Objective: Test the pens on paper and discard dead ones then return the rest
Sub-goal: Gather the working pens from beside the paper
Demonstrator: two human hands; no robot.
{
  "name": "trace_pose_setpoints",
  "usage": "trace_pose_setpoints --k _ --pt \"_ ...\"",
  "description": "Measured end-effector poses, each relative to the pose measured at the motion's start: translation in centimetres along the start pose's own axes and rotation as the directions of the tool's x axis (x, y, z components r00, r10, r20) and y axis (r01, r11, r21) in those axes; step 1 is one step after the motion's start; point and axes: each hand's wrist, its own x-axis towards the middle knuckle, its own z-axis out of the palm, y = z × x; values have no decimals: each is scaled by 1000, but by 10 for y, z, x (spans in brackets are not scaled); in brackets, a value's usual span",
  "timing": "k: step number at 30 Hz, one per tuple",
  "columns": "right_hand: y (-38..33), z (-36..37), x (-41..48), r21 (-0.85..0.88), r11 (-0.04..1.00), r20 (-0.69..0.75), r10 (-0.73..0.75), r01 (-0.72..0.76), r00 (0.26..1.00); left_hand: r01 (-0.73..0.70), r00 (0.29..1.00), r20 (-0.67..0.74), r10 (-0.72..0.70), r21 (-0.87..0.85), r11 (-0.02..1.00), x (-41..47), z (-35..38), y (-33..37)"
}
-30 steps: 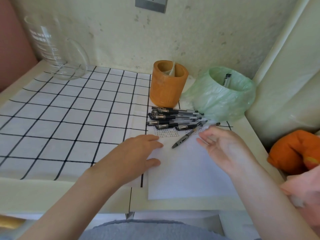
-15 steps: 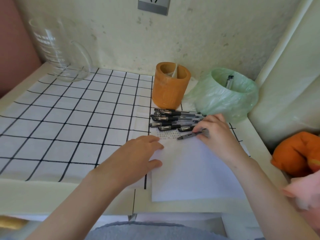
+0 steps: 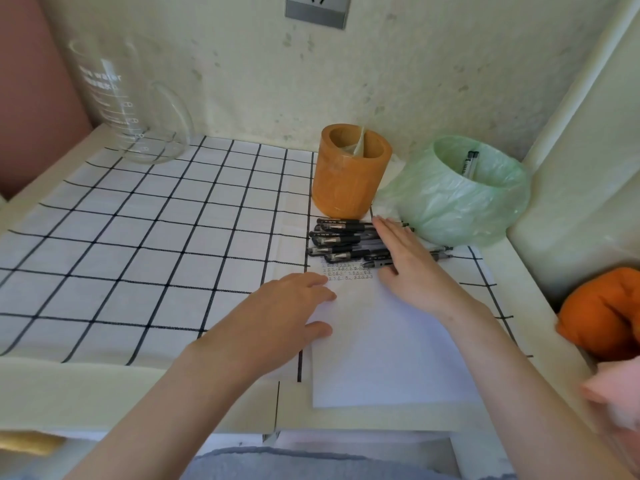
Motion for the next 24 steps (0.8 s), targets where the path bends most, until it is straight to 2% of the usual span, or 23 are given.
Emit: trace_pose_setpoints --k 6,13,19,24 --pt "0 7 7 -40 998 19 43 -42 999 -3 1000 -9 3 0 1000 0 2 -1" --pt "-7 6 10 54 998 -39 32 -30 999 -7 1000 -1 7 -7 1000 0 2 -1" --pt "-9 1 5 -22 1000 -9 12 -12 1000 -13 1000 -13 13 -6 1000 1 3 -4" --pt "-10 -9 0 -4 999 52 36 -36 998 -3 1000 -11 3 20 1000 0 3 -6"
